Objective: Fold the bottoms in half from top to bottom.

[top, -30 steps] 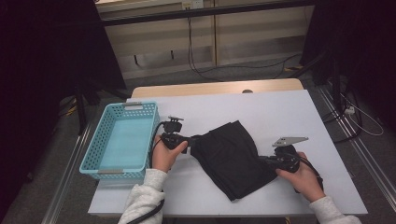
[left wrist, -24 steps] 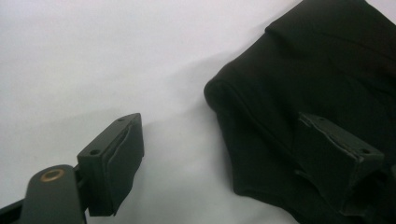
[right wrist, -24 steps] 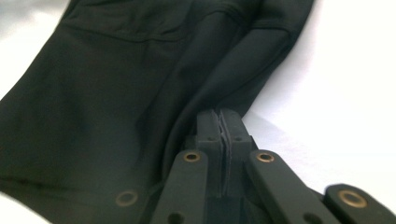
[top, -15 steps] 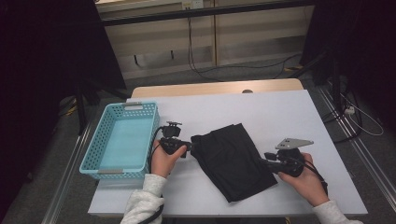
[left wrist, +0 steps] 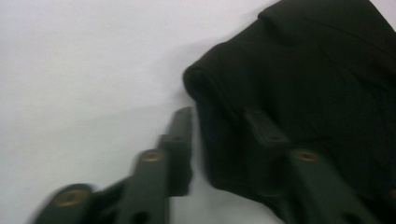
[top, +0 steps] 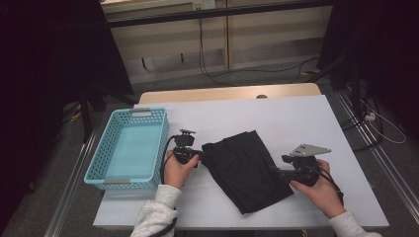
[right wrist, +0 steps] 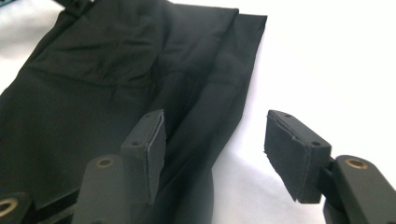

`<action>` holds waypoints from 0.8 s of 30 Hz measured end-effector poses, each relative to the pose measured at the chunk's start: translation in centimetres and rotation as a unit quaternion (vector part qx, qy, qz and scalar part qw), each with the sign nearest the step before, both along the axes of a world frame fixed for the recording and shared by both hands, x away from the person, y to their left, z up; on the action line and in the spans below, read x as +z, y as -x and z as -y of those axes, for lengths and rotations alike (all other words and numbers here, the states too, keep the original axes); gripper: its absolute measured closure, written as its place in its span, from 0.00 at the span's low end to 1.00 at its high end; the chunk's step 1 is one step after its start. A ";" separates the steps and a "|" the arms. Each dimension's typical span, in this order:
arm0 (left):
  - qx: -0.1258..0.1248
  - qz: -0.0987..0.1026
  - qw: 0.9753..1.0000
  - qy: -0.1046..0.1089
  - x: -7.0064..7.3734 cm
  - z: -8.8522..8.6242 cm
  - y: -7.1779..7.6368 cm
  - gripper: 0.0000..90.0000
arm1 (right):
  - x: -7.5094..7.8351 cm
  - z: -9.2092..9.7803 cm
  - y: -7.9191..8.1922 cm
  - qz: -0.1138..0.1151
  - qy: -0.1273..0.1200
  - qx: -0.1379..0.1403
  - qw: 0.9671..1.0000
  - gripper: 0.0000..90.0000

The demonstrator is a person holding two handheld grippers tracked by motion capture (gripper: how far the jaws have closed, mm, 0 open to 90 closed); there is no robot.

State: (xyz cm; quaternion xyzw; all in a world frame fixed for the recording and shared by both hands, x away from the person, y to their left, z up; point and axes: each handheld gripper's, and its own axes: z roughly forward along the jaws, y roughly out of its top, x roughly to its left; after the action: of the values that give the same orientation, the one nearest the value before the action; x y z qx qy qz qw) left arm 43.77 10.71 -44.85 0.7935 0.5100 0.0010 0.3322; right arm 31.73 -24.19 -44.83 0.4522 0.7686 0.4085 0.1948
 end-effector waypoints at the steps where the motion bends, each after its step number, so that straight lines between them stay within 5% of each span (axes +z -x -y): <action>1: 0.000 -0.004 1.000 0.003 0.0 0.1 -0.1 0.86 | 0.0 -0.1 -0.2 0.003 0.000 -0.001 1.000 0.43; 12: -0.004 -0.013 1.000 0.023 0.1 -0.3 -0.4 0.94 | 0.6 -2.3 -5.9 -0.001 0.026 -0.005 1.000 0.61; 24: -0.009 -0.009 1.000 0.027 0.2 -0.4 -0.4 0.95 | 0.2 -5.2 -10.7 -0.031 0.008 0.001 0.999 0.73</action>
State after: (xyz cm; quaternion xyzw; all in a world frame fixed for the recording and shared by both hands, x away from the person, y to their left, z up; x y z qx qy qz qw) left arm 44.17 11.12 -44.68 0.7885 0.5058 -0.0229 0.3491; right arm 42.44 -18.95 -44.63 0.4625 0.7780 0.3879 0.1743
